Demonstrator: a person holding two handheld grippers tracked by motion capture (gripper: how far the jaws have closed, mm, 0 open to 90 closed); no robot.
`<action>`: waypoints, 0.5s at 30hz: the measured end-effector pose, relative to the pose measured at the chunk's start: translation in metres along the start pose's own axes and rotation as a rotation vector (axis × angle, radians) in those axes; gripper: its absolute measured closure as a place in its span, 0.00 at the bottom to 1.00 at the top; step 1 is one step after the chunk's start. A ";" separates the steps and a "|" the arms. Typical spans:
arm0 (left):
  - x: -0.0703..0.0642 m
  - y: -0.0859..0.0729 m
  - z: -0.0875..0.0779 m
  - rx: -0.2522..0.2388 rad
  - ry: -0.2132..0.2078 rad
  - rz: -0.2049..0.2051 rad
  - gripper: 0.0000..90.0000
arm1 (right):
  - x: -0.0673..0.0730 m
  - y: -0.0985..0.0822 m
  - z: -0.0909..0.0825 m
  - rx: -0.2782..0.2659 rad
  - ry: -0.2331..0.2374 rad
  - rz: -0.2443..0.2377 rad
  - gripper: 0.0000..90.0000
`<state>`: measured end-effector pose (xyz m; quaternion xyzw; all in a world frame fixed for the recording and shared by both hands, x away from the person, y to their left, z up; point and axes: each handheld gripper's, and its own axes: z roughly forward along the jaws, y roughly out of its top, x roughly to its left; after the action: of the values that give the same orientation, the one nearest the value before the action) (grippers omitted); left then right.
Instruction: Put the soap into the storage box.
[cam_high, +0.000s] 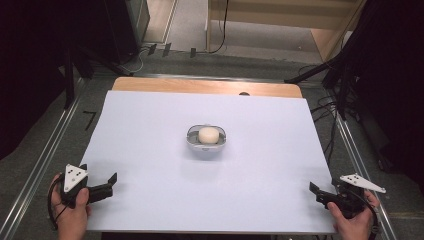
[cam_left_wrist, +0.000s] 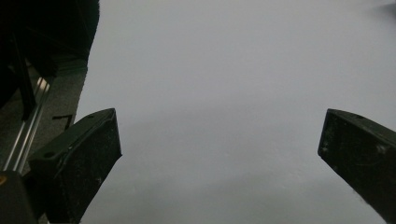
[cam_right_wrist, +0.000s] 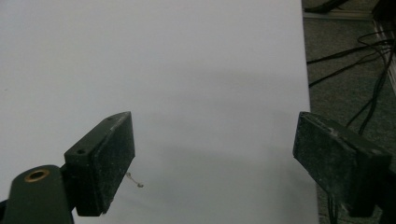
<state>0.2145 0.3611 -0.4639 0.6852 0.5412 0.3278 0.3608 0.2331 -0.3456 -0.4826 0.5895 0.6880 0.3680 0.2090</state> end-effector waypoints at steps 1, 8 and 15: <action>0.000 0.000 0.000 -0.002 -0.001 0.000 0.00 | -0.002 -0.001 0.000 0.004 -0.006 0.006 0.15; 0.001 0.000 -0.001 -0.009 -0.005 -0.003 0.00 | -0.012 -0.003 -0.003 -0.019 0.006 0.046 0.15; 0.000 0.000 0.000 -0.005 -0.006 -0.001 0.00 | -0.014 -0.003 -0.003 -0.025 0.059 0.046 0.16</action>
<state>0.2144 0.3615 -0.4640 0.6850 0.5396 0.3270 0.3641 0.2318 -0.3595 -0.4853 0.5914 0.6756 0.3985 0.1871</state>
